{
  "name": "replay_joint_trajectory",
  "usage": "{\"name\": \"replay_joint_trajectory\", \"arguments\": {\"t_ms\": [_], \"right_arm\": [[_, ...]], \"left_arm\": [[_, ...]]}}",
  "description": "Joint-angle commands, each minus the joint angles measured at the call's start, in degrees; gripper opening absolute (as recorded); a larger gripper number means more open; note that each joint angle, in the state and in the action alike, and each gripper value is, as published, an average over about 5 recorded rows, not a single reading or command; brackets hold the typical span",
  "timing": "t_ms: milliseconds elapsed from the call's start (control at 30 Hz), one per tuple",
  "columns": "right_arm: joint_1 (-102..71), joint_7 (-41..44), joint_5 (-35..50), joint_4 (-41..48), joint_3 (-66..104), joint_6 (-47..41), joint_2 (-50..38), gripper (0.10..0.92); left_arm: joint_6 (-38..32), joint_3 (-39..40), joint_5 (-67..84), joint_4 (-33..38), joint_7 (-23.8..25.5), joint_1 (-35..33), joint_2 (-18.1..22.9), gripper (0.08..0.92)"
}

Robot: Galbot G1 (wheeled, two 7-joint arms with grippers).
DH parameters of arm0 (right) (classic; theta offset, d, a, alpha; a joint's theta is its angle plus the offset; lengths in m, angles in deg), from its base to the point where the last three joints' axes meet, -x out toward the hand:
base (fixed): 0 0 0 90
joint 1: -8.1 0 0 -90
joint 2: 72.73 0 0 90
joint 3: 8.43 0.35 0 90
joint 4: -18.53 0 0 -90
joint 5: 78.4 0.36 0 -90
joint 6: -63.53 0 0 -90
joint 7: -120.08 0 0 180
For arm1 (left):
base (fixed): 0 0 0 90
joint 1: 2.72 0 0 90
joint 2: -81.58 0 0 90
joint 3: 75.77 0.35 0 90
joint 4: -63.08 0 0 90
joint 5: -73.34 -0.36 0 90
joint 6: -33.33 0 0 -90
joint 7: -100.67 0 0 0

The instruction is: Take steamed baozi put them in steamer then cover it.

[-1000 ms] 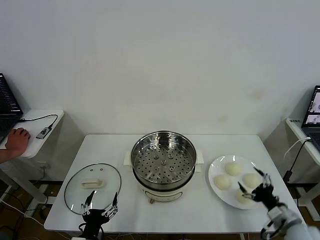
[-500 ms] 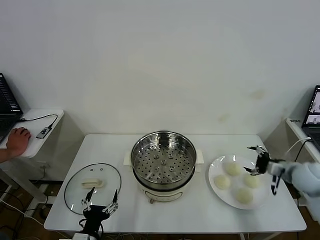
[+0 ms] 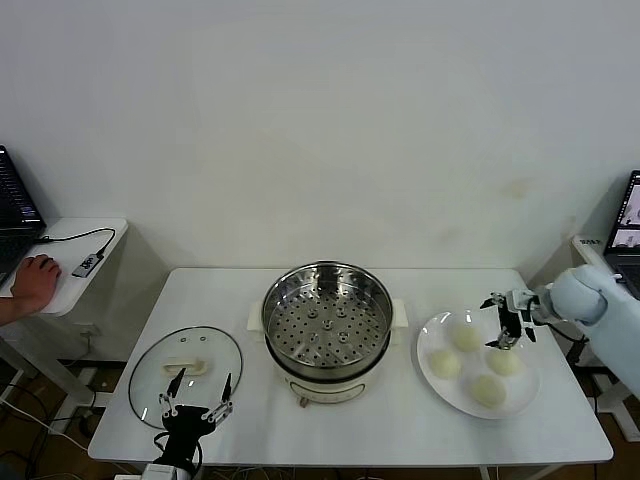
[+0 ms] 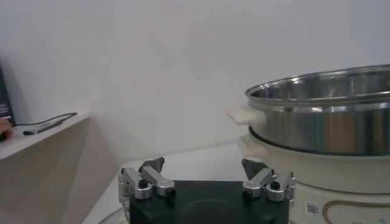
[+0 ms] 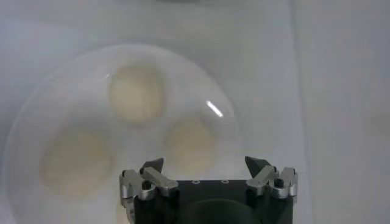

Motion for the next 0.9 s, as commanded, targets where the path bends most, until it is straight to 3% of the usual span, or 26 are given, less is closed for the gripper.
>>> {"name": "replay_joint_trajectory", "arguments": {"t_ms": [33,700,900], "right_arm": [[8.57,3.14,0.66,7.09,-10.6,-0.86,4.08,0.823],[7.94,0.48,-2.95,13.21,-11.02,-0.55,11.63,0.821],[7.65,0.21,-3.26,13.38,-11.29,-0.4,12.22,0.773]], "left_arm": [[-0.32,-0.23,-0.59,-0.11,0.11,0.24,0.04,0.823],[-1.16,-1.06,-2.13,0.1,0.32,-0.05,-0.23,0.823],[-1.37,-1.03,-2.37,0.17,0.33,-0.13,-0.11,0.823]]}}
